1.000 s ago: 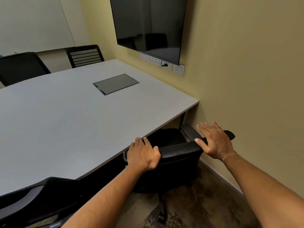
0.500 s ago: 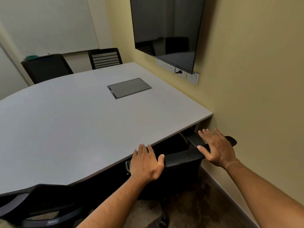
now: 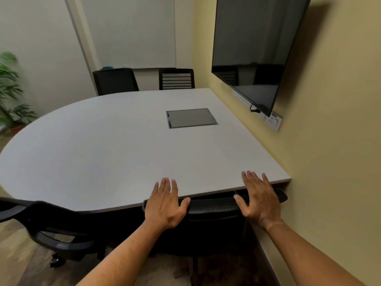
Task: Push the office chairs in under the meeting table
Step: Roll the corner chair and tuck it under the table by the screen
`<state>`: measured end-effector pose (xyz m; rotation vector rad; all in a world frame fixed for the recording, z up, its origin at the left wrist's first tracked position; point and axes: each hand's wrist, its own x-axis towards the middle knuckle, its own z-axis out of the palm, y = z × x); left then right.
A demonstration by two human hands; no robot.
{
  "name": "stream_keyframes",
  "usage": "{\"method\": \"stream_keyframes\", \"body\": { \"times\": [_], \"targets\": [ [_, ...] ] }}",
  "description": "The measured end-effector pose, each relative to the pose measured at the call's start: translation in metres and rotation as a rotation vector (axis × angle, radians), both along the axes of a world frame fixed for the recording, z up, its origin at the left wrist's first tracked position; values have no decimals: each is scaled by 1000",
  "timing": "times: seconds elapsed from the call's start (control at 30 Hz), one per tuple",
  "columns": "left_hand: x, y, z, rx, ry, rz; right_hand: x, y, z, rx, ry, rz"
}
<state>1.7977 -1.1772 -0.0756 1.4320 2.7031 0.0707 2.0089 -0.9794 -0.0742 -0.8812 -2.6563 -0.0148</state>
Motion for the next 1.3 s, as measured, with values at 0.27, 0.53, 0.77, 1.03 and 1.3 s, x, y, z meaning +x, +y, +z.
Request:
{"method": "stream_keyframes", "body": {
  "times": [0.27, 0.53, 0.77, 1.03, 1.3],
  "targets": [
    [14, 34, -2, 68, 13, 85, -7, 55, 1, -7, -1, 86],
    [4, 56, -3, 100, 43, 125, -24, 83, -2, -4, 5, 113],
    [-22, 54, -1, 90, 81, 109, -42, 81, -4, -3, 36, 116],
    [-23, 54, -3, 105, 77, 95, -41, 80, -7, 22, 19, 94],
    [-22, 47, 5, 106, 32, 61, -40, 69, 3, 24, -8, 90]
  ]
}}
